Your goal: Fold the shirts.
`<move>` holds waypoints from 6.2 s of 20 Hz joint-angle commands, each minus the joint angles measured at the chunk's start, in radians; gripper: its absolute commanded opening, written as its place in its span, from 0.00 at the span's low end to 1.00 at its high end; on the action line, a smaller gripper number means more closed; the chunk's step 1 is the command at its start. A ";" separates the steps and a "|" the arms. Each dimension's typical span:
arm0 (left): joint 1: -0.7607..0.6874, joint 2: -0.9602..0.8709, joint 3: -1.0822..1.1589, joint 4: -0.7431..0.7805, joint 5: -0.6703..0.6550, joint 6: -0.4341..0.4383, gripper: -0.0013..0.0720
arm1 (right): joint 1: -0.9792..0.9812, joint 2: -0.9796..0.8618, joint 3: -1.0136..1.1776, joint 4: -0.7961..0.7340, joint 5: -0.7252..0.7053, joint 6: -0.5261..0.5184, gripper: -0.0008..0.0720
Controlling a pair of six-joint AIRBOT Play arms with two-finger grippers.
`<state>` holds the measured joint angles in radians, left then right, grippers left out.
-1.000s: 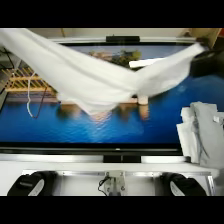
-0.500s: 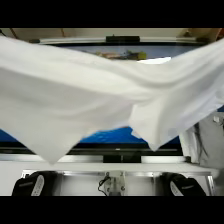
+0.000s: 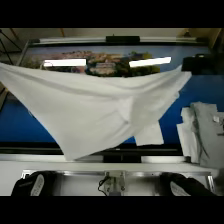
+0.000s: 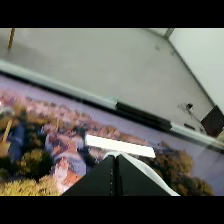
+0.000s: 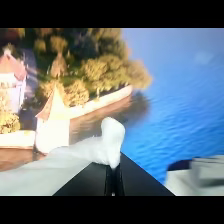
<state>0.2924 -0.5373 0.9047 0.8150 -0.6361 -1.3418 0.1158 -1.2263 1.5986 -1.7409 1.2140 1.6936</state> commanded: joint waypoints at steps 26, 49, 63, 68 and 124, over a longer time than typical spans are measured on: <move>0.109 -0.335 -0.402 0.202 -0.758 -0.136 0.77 | -0.384 -0.330 -0.077 0.312 0.307 -0.120 0.66; -0.108 -0.314 -0.593 -0.015 -0.348 -0.182 0.06 | -0.239 -0.338 -0.409 0.476 -0.063 -0.329 0.86; -0.108 -0.313 -0.555 -0.015 -0.387 -0.162 0.06 | -0.206 -0.430 -0.409 0.619 -0.253 -0.457 0.20; -0.068 -0.308 -0.362 -0.011 -0.429 -0.052 0.06 | -0.208 -0.279 -0.377 0.611 -0.201 -0.547 0.09; -0.107 -1.072 0.435 0.278 -0.699 0.024 0.06 | -0.193 -0.443 -0.149 0.421 0.186 -0.230 0.10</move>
<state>0.1825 -1.6047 1.3804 1.0725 -1.2507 -1.3083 -0.0837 -1.6718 1.4883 -1.3022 1.3346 1.4227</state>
